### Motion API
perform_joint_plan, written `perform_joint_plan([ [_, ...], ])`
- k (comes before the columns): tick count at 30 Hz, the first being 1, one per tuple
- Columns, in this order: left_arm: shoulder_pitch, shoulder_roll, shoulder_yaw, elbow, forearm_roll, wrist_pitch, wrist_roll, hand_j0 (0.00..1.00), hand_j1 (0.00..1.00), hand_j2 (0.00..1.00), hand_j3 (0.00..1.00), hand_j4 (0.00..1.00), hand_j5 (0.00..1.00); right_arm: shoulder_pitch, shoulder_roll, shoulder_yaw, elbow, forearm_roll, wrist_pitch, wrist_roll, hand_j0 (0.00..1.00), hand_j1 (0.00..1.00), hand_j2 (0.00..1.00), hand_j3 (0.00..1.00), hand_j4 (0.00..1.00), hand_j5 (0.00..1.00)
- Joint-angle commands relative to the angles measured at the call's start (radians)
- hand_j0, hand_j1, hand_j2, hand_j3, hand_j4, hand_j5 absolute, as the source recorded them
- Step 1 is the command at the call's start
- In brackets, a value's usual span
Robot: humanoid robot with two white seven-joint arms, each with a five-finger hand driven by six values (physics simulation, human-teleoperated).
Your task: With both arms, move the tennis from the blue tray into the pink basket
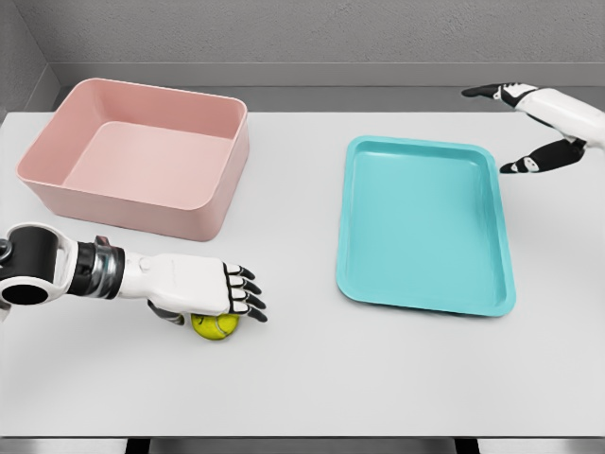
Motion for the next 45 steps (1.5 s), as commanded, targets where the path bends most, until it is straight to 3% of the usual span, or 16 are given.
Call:
perform_joint_plan([
  [1, 0.0, 0.001, -0.002, 0.0, 0.004, 0.002, 0.0, 1.0, 1.0, 1.0, 1.0, 1.0, 1.0, 0.0, 0.001, -0.001, 0.013, -0.008, 0.003, 0.0, 0.98, 0.98, 0.98, 0.98, 0.98, 0.98],
  [6, 0.0, 0.015, -0.01, 0.0, 0.004, 0.002, 0.0, 0.97, 0.97, 0.97, 0.97, 0.97, 0.97, 0.0, 0.001, -0.001, 0.013, -0.008, 0.003, 0.0, 0.98, 0.98, 0.98, 0.98, 0.98, 0.98],
  [11, 0.0, 0.021, -0.01, 0.0, 0.004, 0.002, -0.001, 0.86, 0.86, 0.86, 0.86, 0.86, 0.86, 0.0, 0.001, -0.001, 0.013, -0.008, 0.003, 0.0, 0.98, 0.98, 0.98, 0.98, 0.98, 0.98],
  [19, 0.005, 0.018, -0.013, 0.0, 0.004, 0.002, -0.003, 0.83, 0.83, 0.83, 0.83, 0.83, 0.83, -0.003, 0.001, 0.0, 0.006, -0.003, 0.003, 0.0, 1.0, 1.0, 1.0, 1.0, 1.0, 1.0],
  [24, 0.006, 0.018, -0.019, 0.0, 0.004, 0.002, -0.008, 0.72, 0.72, 0.72, 0.72, 0.72, 0.72, -0.006, -0.001, 0.0, 0.006, 0.0, 0.003, 0.0, 1.0, 1.0, 1.0, 1.0, 1.0, 1.0],
  [28, 0.006, 0.018, -0.019, 0.0, 0.004, 0.002, -0.011, 0.57, 0.57, 0.57, 0.57, 0.57, 0.57, -0.008, -0.001, -0.001, 0.006, 0.0, 0.003, 0.0, 1.0, 1.0, 1.0, 1.0, 1.0, 1.0],
  [35, 0.003, 0.009, -0.019, 0.0, 0.004, 0.002, -0.009, 0.51, 0.51, 0.51, 0.51, 0.51, 0.51, -0.014, -0.001, 0.0, 0.006, 0.0, 0.003, 0.0, 1.0, 1.0, 1.0, 1.0, 1.0, 1.0],
  [37, -0.011, 0.001, -0.017, 0.0, 0.009, 0.002, -0.001, 0.51, 0.51, 0.51, 0.51, 0.51, 0.51, -0.014, 0.001, 0.0, 0.006, 0.0, 0.003, 0.0, 1.0, 1.0, 1.0, 1.0, 1.0, 1.0],
  [40, -0.092, -0.008, -0.014, 0.0, 0.095, 0.002, -0.001, 0.51, 0.51, 0.51, 0.51, 0.51, 0.51, -0.014, -0.001, 0.0, 0.008, 0.0, 0.003, 0.0, 1.0, 1.0, 1.0, 1.0, 1.0, 1.0],
  [45, -0.189, -0.077, 0.004, 0.001, 0.15, 0.002, -0.001, 0.51, 0.51, 0.51, 0.51, 0.51, 0.51, -0.014, -0.001, -0.001, 0.008, 0.0, 0.003, 0.0, 1.0, 1.0, 1.0, 1.0, 1.0, 1.0],
])
